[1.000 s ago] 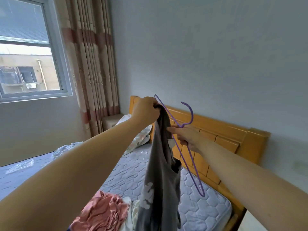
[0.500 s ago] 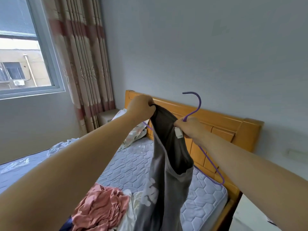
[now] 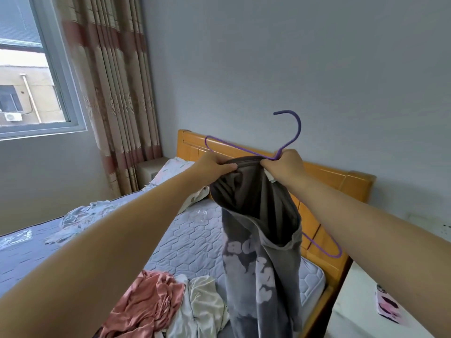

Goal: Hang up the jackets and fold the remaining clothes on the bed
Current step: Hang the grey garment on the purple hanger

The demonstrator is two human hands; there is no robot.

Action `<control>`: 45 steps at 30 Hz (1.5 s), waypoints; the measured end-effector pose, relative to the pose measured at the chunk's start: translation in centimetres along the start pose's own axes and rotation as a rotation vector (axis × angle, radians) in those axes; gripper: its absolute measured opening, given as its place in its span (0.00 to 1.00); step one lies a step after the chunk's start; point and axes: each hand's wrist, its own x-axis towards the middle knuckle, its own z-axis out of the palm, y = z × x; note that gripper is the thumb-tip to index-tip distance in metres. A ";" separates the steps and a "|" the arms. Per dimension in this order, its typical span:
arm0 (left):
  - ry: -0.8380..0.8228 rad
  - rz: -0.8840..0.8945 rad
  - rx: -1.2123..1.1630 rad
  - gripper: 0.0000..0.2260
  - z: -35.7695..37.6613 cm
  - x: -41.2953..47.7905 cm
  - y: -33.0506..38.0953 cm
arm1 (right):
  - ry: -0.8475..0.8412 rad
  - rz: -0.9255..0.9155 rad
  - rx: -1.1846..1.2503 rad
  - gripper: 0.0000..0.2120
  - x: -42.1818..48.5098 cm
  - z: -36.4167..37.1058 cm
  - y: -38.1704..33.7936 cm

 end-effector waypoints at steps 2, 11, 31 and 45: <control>-0.073 0.019 0.316 0.10 0.0 0.0 0.6 | -0.007 -0.044 -0.116 0.14 0.0 -0.3 0.0; 0.079 -0.162 0.508 0.07 2.1 2.4 0.1 | -0.040 0.059 -0.240 0.06 -0.9 0.2 2.2; 0.135 -0.229 0.443 0.07 8.7 7.7 -2.7 | 0.553 0.244 -0.135 0.17 -2.2 -8.0 10.1; 0.115 -0.001 0.673 0.14 13.5 8.6 1.6 | 0.597 0.232 -0.314 0.16 -5.2 -12.2 12.1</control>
